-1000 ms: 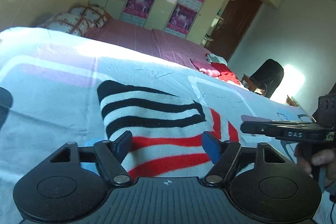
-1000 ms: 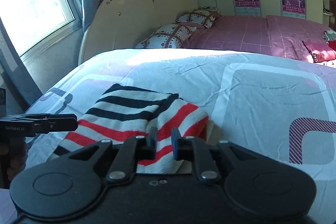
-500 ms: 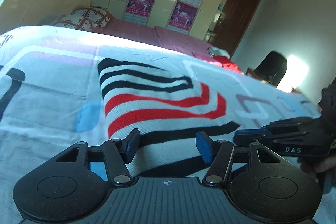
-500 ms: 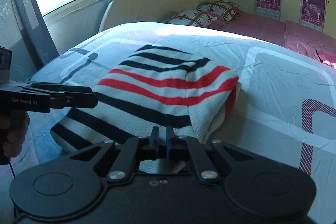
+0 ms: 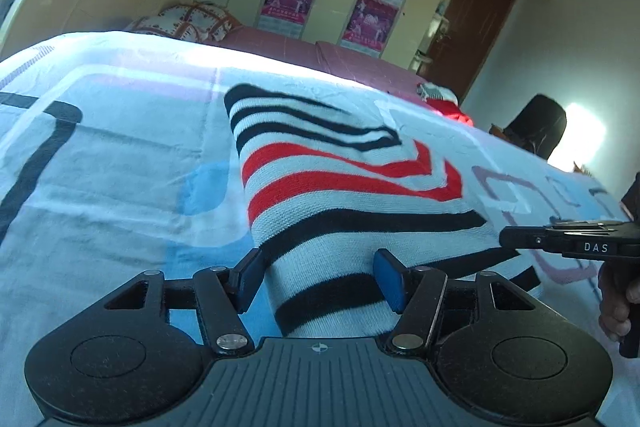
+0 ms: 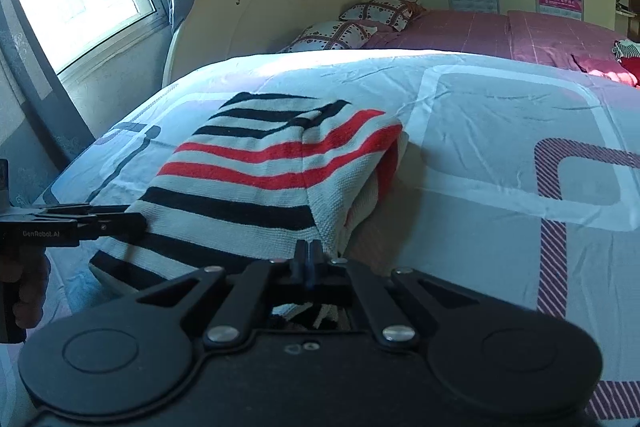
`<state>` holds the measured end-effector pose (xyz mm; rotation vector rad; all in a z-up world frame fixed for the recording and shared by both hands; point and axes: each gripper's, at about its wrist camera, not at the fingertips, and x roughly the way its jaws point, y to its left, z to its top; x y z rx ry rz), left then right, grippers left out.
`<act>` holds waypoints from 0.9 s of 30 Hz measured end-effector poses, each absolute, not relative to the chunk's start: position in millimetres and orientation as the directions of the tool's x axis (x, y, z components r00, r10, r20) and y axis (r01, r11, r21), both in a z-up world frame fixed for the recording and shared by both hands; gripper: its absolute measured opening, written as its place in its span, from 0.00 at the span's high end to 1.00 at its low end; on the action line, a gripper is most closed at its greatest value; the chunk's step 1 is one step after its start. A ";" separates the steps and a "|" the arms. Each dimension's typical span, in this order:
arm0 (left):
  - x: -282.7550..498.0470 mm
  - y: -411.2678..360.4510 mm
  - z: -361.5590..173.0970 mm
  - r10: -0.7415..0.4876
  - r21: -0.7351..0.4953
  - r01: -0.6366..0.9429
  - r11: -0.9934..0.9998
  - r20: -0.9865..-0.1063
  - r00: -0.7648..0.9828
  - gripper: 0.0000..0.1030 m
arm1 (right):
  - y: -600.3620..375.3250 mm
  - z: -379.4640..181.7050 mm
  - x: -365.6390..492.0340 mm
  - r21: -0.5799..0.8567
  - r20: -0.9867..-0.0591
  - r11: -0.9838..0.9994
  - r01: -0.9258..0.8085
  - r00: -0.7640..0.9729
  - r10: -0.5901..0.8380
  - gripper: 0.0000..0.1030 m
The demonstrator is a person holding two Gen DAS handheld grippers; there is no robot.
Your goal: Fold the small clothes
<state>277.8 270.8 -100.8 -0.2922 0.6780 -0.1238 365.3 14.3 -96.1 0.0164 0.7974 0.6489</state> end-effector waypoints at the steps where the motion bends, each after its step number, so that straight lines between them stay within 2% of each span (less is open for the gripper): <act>1: 272.0 269.0 -96.7 -0.202 -0.299 0.020 0.954 -0.592 0.780 0.42 | 12.2 -88.9 358.6 0.252 -0.643 0.800 -0.545 0.523 0.559 0.92; 5: 261.9 262.0 -97.2 -0.198 -0.292 0.017 0.956 -0.603 0.773 0.42 | 15.6 -82.1 337.6 0.254 -0.633 0.768 -0.588 0.499 0.592 0.92; 7: 262.1 260.2 -109.7 -0.181 -0.284 -0.011 0.959 -0.638 0.748 0.42 | 23.1 -95.6 335.4 0.214 -0.679 0.778 -0.591 0.482 0.554 0.99; 9: 258.8 261.5 -120.7 -0.181 -0.294 -0.023 0.955 -0.646 0.741 0.42 | 23.5 -116.1 337.0 0.154 -0.724 0.806 -0.572 0.490 0.486 1.00; 12: 253.6 268.7 -128.8 -0.196 -0.350 -0.050 0.936 -0.633 0.749 0.41 | 10.3 -120.5 339.3 0.229 -0.704 0.815 -0.533 0.487 0.517 1.00; 13: 252.6 268.1 -129.3 -0.190 -0.344 -0.051 0.937 -0.630 0.753 0.40 | 10.9 -120.6 338.3 0.206 -0.708 0.818 -0.537 0.495 0.503 0.98; 15: 251.4 265.2 -128.3 -0.170 -0.328 -0.062 0.943 -0.631 0.757 0.40 | 7.8 -123.4 337.6 0.165 -0.714 0.836 -0.523 0.522 0.467 0.82; 17: 247.8 260.1 -122.9 -0.125 -0.290 -0.087 0.953 -0.639 0.759 0.33 | -4.4 -125.3 342.3 0.203 -0.732 0.865 -0.460 0.516 0.446 0.85; 20: 231.1 249.2 -104.3 -0.081 -0.247 -0.102 0.964 -0.634 0.769 0.22 | -24.8 -115.9 324.6 0.236 -0.710 0.872 -0.428 0.537 0.456 0.79; 22: 213.6 238.9 -87.1 -0.061 -0.234 -0.107 0.966 -0.612 0.789 0.00 | -32.7 -101.8 303.0 0.235 -0.684 0.869 -0.436 0.561 0.467 0.70; 23: 203.5 232.6 -77.2 -0.055 -0.229 -0.103 0.968 -0.595 0.802 0.00 | -35.5 -92.9 290.9 0.230 -0.666 0.869 -0.439 0.580 0.469 0.64; 25: 185.3 221.0 -59.2 -0.052 -0.231 -0.103 0.968 -0.580 0.813 0.00 | -40.7 -74.5 267.1 0.235 -0.625 0.864 -0.444 0.612 0.485 0.19; 26: 177.2 214.8 -51.7 -0.046 -0.232 -0.112 0.966 -0.580 0.813 0.00 | -42.8 -64.8 255.1 0.241 -0.601 0.861 -0.448 0.627 0.495 0.16; 27: 166.6 208.8 -43.6 -0.043 -0.232 -0.112 0.966 -0.575 0.817 0.00 | -43.9 -54.4 244.7 0.246 -0.586 0.858 -0.451 0.635 0.503 0.17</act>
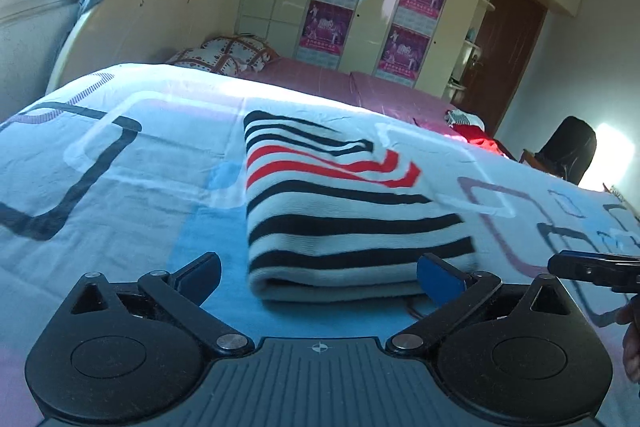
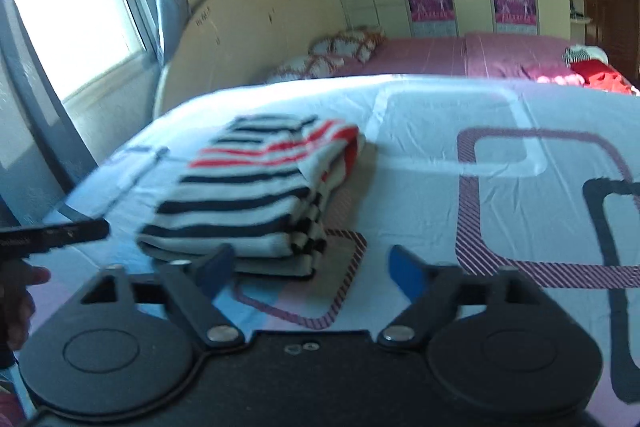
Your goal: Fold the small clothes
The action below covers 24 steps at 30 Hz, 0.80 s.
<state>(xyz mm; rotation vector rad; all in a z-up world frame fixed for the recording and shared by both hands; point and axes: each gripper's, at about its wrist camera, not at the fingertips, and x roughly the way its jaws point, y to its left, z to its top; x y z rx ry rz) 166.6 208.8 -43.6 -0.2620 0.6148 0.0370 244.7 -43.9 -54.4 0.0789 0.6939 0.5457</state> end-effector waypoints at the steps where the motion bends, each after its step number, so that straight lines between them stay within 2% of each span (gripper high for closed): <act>1: 156.9 201.8 -36.6 -0.039 -0.226 -0.108 0.968 -0.563 0.825 0.00 | -44.7 -44.9 235.2 0.248 -0.583 0.854 -0.457 0.634 0.508 0.17; 9: 64.3 147.7 9.3 -0.020 -0.211 -0.100 0.972 -0.501 0.865 0.00 | -57.0 5.2 136.9 0.165 -0.505 0.897 -0.410 0.746 0.434 0.08; 17: -10.9 113.5 28.0 -0.024 -0.197 -0.080 0.977 -0.477 0.879 0.00 | -72.2 13.6 71.0 0.103 -0.509 0.916 -0.389 0.770 0.384 0.08; 24: -35.1 100.6 36.5 -0.038 -0.206 -0.064 0.977 -0.456 0.889 0.00 | -78.1 24.7 50.2 0.064 -0.495 0.921 -0.384 0.789 0.363 0.08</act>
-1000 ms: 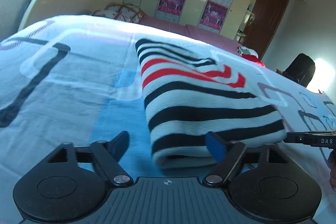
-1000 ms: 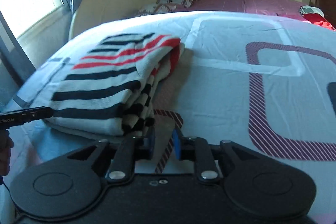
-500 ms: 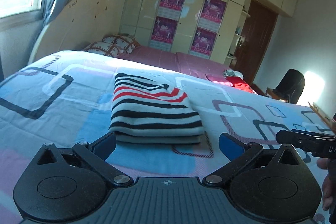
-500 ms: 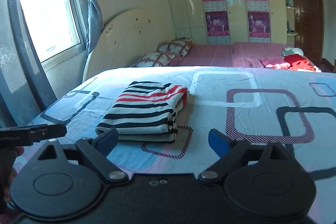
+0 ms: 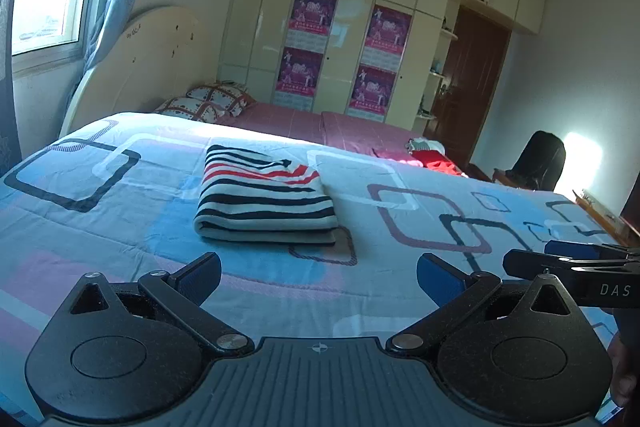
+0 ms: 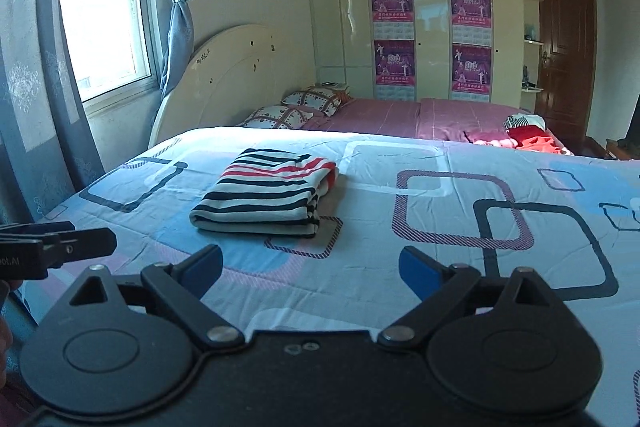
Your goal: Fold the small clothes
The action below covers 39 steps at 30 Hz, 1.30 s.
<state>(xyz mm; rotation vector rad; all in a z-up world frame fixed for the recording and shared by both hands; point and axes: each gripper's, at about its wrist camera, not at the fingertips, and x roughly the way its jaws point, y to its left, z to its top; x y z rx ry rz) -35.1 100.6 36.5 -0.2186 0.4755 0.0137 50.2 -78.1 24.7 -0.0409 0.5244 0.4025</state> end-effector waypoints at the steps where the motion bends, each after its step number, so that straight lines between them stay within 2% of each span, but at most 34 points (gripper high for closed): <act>1: -36.9 99.4 37.9 -0.038 -0.208 -0.063 0.976 -0.451 0.892 0.00 | -78.2 26.1 49.6 0.063 -0.492 0.920 -0.387 0.790 0.366 0.08; 15: -43.3 93.7 50.8 -0.023 -0.193 -0.064 0.979 -0.416 0.909 0.00 | -75.4 37.7 42.2 0.046 -0.461 0.912 -0.407 0.801 0.381 0.08; 39: -41.3 88.0 53.2 -0.030 -0.184 -0.053 0.982 -0.419 0.907 0.00 | -74.6 35.2 43.2 0.043 -0.460 0.908 -0.416 0.799 0.388 0.08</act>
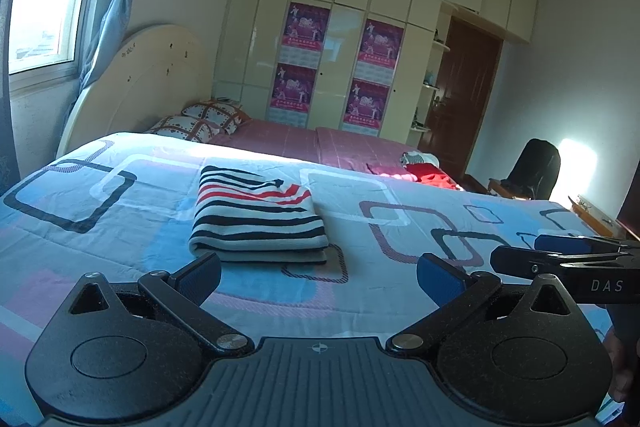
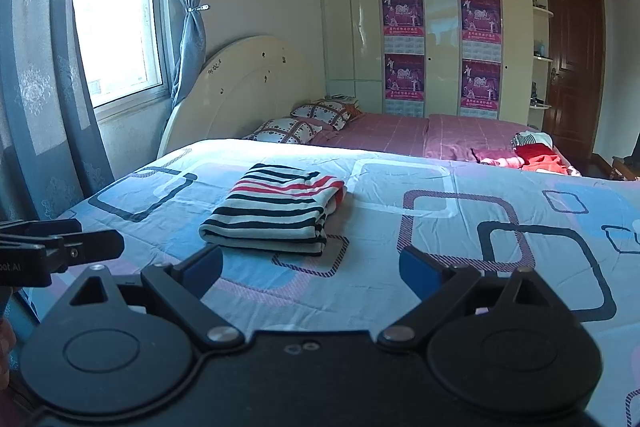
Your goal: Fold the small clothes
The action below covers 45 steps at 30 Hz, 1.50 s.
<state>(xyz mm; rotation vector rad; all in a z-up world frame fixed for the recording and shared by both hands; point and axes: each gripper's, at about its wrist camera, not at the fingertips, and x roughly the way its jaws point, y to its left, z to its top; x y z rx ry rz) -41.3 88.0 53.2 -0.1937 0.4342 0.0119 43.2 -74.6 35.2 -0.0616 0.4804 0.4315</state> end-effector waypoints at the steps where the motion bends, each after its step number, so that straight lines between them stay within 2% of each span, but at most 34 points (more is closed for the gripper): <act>1: -41.0 87.5 53.3 -0.029 -0.182 -0.052 0.982 -0.419 0.907 0.00 | -74.9 35.5 43.3 0.041 -0.459 0.908 -0.416 0.800 0.388 0.08; 32: -40.4 93.2 51.7 -0.022 -0.175 -0.056 0.983 -0.415 0.910 0.00 | -71.6 34.8 42.1 0.039 -0.463 0.903 -0.428 0.793 0.396 0.08; 45: -44.0 88.6 54.3 -0.006 -0.140 -0.053 0.989 -0.387 0.922 0.01 | -73.5 34.5 43.2 0.040 -0.464 0.905 -0.424 0.794 0.393 0.08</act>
